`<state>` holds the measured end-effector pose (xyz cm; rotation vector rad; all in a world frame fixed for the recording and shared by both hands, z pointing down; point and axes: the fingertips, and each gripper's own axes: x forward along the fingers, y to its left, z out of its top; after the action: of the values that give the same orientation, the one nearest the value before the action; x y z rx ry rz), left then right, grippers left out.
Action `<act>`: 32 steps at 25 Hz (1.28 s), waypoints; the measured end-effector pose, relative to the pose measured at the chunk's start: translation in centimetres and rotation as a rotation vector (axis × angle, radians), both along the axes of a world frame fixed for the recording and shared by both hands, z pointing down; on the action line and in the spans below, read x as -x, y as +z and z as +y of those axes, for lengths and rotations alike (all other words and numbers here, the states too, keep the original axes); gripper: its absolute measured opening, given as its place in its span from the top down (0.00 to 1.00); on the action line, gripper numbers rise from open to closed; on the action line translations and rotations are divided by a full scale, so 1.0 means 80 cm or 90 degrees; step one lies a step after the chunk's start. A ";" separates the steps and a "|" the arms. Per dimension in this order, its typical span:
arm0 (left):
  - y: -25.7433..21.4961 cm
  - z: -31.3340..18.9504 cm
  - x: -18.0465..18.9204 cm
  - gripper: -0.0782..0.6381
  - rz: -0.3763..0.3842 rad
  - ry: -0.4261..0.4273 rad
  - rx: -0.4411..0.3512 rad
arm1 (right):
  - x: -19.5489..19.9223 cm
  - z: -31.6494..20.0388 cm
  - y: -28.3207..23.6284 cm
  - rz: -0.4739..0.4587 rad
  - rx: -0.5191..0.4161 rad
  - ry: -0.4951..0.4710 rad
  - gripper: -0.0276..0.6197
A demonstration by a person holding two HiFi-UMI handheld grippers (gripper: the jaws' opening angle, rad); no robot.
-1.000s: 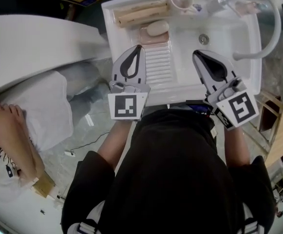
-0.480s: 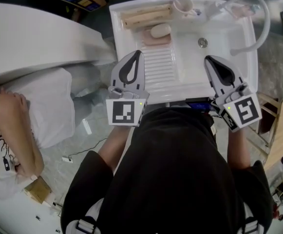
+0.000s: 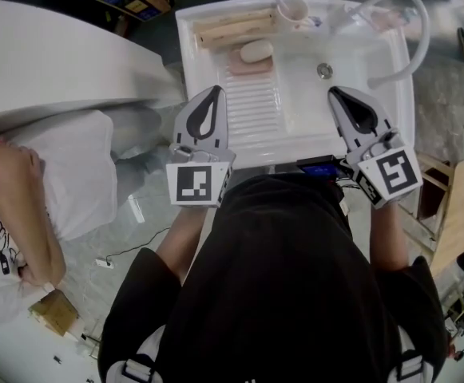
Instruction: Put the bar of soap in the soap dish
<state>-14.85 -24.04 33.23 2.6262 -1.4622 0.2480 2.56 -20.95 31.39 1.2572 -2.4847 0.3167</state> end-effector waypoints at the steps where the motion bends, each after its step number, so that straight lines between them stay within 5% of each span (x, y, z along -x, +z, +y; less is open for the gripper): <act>1: -0.001 0.000 -0.001 0.89 -0.005 -0.001 0.000 | -0.002 0.001 0.003 0.003 0.002 -0.007 0.92; 18: -0.025 0.106 -0.061 0.89 -0.013 -0.033 -0.026 | -0.070 0.097 -0.002 -0.033 -0.029 0.000 0.92; 32: -0.047 0.293 -0.117 0.89 -0.012 -0.068 -0.066 | -0.123 0.277 -0.013 -0.058 -0.067 -0.006 0.92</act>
<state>-5.47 -0.58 29.43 2.6211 -1.6576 0.1920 12.39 1.22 30.34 1.2983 -2.6140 0.2491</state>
